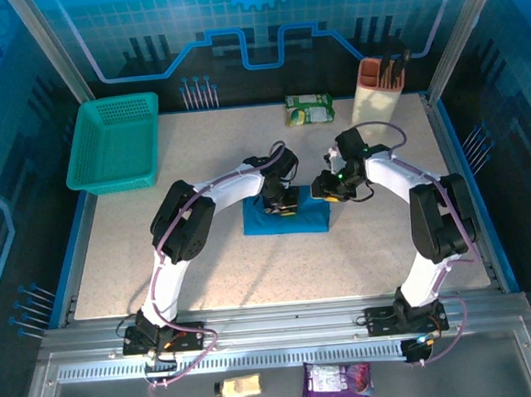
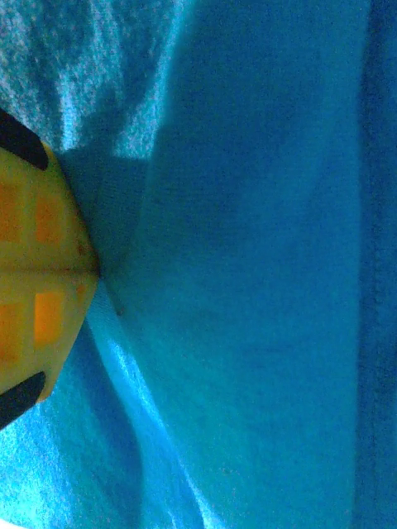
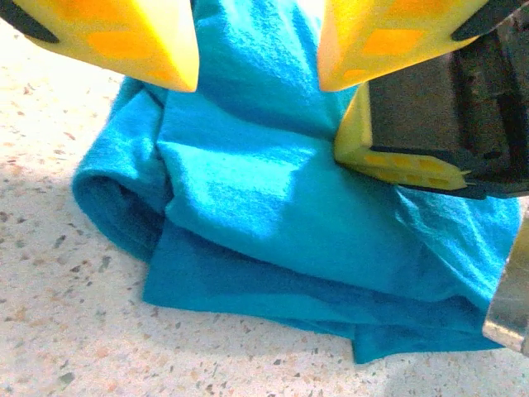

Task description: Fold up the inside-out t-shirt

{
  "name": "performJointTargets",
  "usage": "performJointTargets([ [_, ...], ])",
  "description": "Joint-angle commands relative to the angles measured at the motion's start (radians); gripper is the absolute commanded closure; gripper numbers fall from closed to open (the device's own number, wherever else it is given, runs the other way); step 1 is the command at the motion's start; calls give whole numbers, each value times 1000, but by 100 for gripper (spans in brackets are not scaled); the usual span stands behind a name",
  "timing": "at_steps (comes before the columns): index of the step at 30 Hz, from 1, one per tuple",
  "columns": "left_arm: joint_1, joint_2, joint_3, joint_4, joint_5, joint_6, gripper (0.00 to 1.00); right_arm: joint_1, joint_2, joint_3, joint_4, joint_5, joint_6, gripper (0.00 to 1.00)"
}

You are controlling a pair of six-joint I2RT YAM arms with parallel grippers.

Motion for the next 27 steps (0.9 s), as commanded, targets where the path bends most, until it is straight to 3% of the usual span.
performJointTargets([
  [1,-1,4,-42,-28,5,7,100,0,21,-4,-85,100,-41,48],
  [5,-1,0,-45,-28,8,8,100,2,48,-11,-72,110,-43,34],
  [15,-1,-6,-59,-11,23,-2,100,4,113,-39,3,-7,-7,35],
  [19,-1,-8,-65,-5,26,-7,100,4,103,-51,35,-51,12,42],
  [27,-1,-9,-69,-2,30,-8,100,5,82,-43,44,-80,31,73],
])
